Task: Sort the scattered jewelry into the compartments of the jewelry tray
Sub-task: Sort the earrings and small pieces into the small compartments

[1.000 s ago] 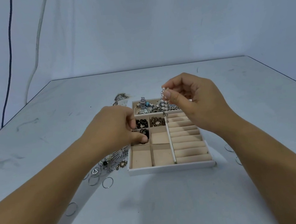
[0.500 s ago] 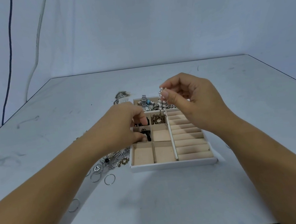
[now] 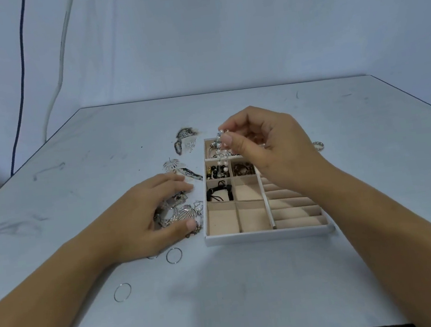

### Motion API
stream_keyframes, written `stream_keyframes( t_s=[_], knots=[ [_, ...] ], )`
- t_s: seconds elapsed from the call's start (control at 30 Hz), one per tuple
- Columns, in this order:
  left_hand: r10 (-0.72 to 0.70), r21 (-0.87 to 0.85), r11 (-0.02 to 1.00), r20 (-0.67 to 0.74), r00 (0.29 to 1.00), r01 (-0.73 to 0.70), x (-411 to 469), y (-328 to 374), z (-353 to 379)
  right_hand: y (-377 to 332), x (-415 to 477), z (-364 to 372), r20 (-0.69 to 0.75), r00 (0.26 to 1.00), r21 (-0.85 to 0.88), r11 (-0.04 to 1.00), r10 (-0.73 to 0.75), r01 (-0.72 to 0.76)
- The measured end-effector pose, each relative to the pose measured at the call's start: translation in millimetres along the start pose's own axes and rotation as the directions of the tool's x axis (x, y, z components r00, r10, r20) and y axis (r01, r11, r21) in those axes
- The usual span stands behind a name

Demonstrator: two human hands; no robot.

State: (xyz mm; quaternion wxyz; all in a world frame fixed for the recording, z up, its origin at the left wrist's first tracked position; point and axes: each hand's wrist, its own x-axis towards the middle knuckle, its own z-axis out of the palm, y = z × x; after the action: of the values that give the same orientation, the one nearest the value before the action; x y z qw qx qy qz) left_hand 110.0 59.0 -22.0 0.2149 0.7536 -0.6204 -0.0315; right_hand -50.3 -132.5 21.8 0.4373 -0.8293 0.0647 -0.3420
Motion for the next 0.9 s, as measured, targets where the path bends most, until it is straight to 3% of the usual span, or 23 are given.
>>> stream_keyframes(
  t_s=[0.2,0.47,0.67,0.9],
  knots=[
    [0.004,0.001,1.000,-0.018,1.000,-0.004,1,-6,5,5,-2,11,0.041,0.998,-0.056,0.998,0.038,-0.035],
    [0.020,-0.020,1.000,-0.018,1.000,-0.021,1,-10,5,16,-12,15,0.144,0.978,-0.260,0.959,0.153,-0.112],
    [0.013,-0.012,1.000,-0.008,1.000,-0.013,2,-10,5,12,-14,17,0.237,0.956,-0.411,0.910,0.171,-0.061],
    [0.003,-0.016,1.000,-0.007,1.000,-0.003,1,-9,5,9,-14,17,0.294,0.954,-0.465,0.882,0.066,0.082]
  ],
)
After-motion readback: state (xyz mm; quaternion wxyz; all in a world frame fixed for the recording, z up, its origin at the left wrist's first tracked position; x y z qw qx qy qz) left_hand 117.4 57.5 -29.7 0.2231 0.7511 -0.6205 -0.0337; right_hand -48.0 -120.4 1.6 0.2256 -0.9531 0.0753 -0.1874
